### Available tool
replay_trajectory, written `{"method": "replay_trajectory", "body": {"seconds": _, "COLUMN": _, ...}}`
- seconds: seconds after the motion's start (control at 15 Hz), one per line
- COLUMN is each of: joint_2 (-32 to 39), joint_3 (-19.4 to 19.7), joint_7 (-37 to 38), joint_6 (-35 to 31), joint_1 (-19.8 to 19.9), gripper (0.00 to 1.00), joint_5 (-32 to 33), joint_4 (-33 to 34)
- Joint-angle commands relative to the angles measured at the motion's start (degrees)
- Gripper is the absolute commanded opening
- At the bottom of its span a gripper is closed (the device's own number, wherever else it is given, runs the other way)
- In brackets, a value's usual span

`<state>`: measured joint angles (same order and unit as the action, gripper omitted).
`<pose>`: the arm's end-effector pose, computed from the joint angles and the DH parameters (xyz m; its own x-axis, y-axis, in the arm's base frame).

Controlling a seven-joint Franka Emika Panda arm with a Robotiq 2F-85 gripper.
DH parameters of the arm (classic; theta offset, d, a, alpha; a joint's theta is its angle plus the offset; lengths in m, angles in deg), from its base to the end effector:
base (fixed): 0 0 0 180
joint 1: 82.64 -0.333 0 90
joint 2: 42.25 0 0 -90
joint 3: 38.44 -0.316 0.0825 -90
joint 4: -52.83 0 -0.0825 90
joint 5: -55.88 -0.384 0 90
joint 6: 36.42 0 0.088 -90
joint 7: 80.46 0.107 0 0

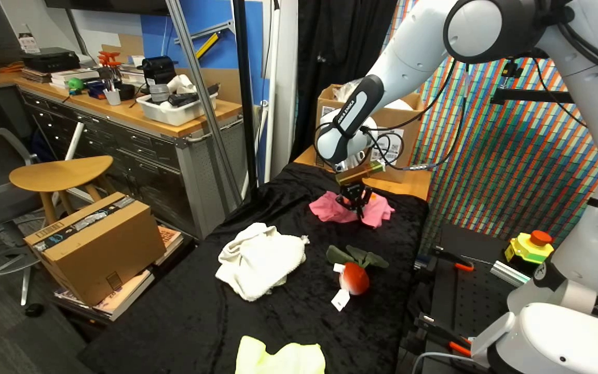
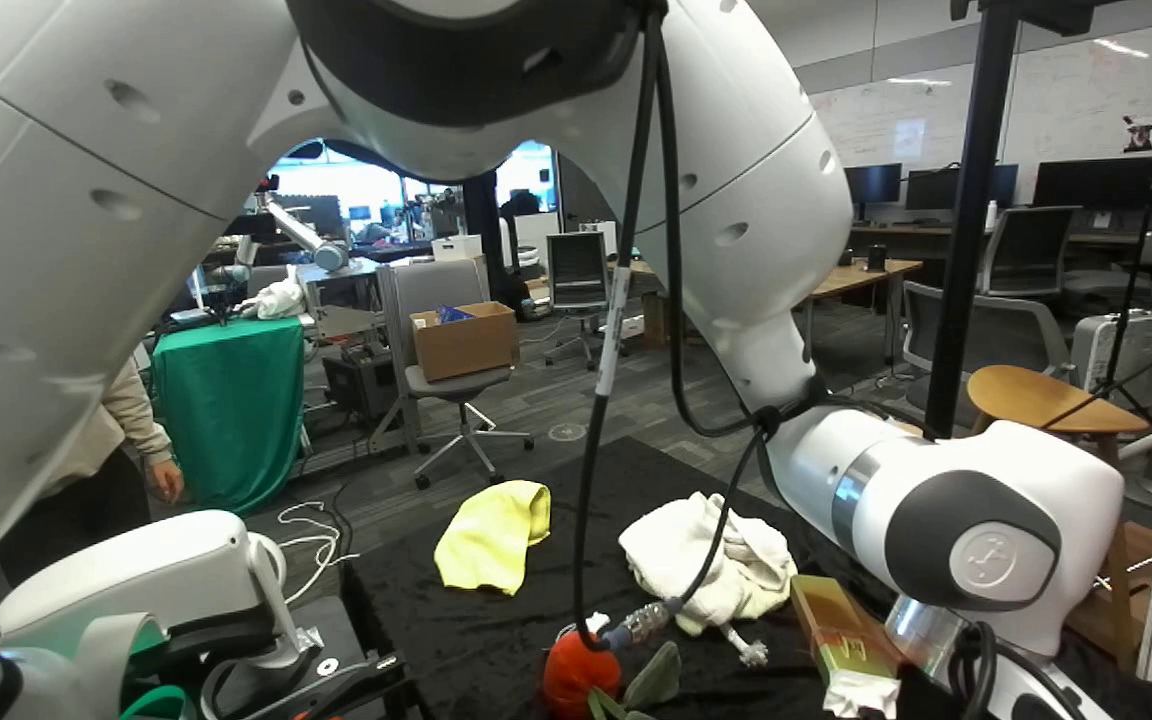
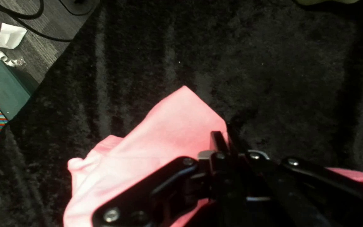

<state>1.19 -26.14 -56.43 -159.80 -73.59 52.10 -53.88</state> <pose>0.5346 -0.2095 0.0875 0.6034 -0.7179 -0.3472 -0.6646 -0.6933 0.2786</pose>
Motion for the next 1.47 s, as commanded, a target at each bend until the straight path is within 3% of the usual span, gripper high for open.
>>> {"method": "replay_trajectory", "body": {"seconds": 0.0, "joint_2": -1.17, "joint_3": -0.16, "joint_7": -0.46, "joint_6": -1.46, "joint_1": -0.53, "gripper": 0.09, "joint_5": -1.24, "joint_4": -0.38}}
{"method": "replay_trajectory", "body": {"seconds": 0.47, "joint_2": -17.69, "joint_3": 0.04, "joint_7": -2.53, "joint_6": -15.1, "joint_1": -5.54, "gripper": 0.07, "joint_5": 2.49, "joint_4": -13.98}}
{"method": "replay_trajectory", "body": {"seconds": 0.93, "joint_2": -38.49, "joint_3": 0.25, "joint_7": 1.55, "joint_6": -23.72, "joint_1": -11.4, "gripper": 0.07, "joint_5": 17.29, "joint_4": -25.29}}
{"method": "replay_trajectory", "body": {"seconds": 1.2, "joint_2": -47.12, "joint_3": -3.96, "joint_7": 7.8, "joint_6": -24.98, "joint_1": -11.41, "gripper": 0.07, "joint_5": 27.96, "joint_4": -26.07}}
{"method": "replay_trajectory", "body": {"seconds": 1.4, "joint_2": -51.0, "joint_3": -8.76, "joint_7": 10.97, "joint_6": -25.57, "joint_1": -10.2, "gripper": 0.07, "joint_5": 30.2, "joint_4": -25.02}}
